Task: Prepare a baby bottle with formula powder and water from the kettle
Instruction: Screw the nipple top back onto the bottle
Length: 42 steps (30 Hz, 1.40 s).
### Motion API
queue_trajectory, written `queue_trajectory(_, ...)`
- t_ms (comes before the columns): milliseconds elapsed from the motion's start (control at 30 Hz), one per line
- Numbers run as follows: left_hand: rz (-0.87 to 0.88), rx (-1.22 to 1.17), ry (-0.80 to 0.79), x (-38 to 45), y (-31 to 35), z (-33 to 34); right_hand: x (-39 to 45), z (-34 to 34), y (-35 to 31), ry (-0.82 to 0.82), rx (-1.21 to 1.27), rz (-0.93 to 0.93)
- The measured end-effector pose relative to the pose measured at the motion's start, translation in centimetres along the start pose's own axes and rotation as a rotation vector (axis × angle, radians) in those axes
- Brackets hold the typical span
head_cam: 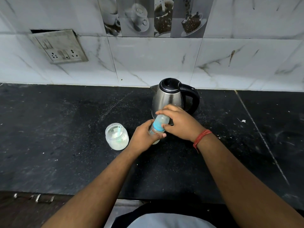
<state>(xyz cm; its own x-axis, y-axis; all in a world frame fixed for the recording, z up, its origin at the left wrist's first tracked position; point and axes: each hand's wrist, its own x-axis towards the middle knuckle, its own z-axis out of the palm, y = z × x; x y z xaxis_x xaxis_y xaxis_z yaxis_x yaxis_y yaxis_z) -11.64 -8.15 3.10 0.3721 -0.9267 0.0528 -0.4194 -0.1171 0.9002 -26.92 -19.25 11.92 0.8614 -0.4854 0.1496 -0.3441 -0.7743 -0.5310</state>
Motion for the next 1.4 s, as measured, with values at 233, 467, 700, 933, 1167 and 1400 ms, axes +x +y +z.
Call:
queue_trajectory(233,0.018,-0.005,0.003,0.0,0.6,-0.5,0.2,-0.5,0.0,-0.006,0.063,-0.02)
queue_trajectory(467,0.013,0.041,0.079,0.1,1.2,0.0,1.2,-1.1,-0.1,-0.066,-0.014,0.005)
queue_trajectory(700,0.007,0.011,0.169,0.4,1.8,0.5,1.6,-0.1,-0.9,0.034,-0.006,0.043)
queue_trajectory(933,-0.023,-0.117,0.145,0.8,2.6,1.2,0.9,0.2,0.0,0.076,0.22,0.145)
queue_trajectory(1167,-0.093,-0.197,0.103,1.2,2.6,1.4,-2.0,1.3,1.0,0.115,0.54,0.189)
queue_trajectory(1400,-0.156,-0.263,-0.197,1.1,2.8,0.7,-3.0,1.9,1.9,-0.009,0.393,0.223)
